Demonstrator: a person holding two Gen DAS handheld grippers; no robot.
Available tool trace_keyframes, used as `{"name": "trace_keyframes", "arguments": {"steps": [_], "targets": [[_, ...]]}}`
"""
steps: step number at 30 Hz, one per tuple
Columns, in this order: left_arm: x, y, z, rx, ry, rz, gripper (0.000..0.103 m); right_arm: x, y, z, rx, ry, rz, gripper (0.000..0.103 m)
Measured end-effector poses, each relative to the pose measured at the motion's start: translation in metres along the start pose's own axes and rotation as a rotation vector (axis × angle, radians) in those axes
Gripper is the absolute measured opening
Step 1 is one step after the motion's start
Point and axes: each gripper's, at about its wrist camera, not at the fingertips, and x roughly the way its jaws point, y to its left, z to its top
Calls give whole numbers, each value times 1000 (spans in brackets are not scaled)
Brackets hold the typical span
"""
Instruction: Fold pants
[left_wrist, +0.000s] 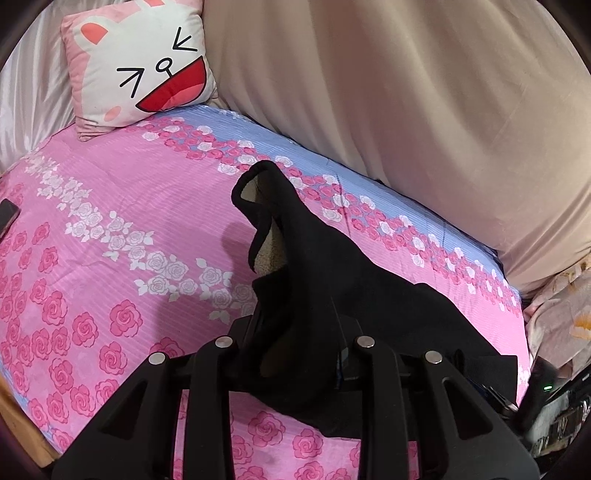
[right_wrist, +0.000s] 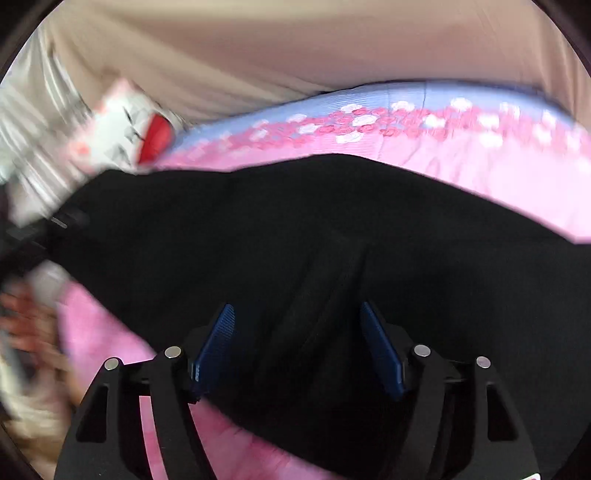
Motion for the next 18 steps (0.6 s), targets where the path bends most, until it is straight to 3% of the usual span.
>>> {"name": "trace_keyframes", "arguments": {"steps": [1,2,4,8,10,11,13,15,18], "targets": [[1,2,0,-2,2,-3,27,8,8,0,-54,-25,-130,36],[3,3,1,-5,6,-8,27,9,11,-1,-80,-42,-176,27],[5,8,1,-7,15,-15,27,3,4,6,-30,-60,-180,16],[7,12,2,-3,22,-27,27,-25,-17,28,78,-188,-201,9],[7,12,1,-7,22,-28,27,-26,-12,37,70,-216,-234,10],[7,13,1,-7,22,-30,27,-14,-8,39,39,-183,-251,14],[6,13,1,-7,22,-36,27,30,0,35,-22,-35,-232,26],[0,10,2,-3,17,-43,27,27,10,32,-64,-83,-251,37],[-21,-12,4,62,-21,-77,27,-19,0,35,35,-163,-22,49]]}}
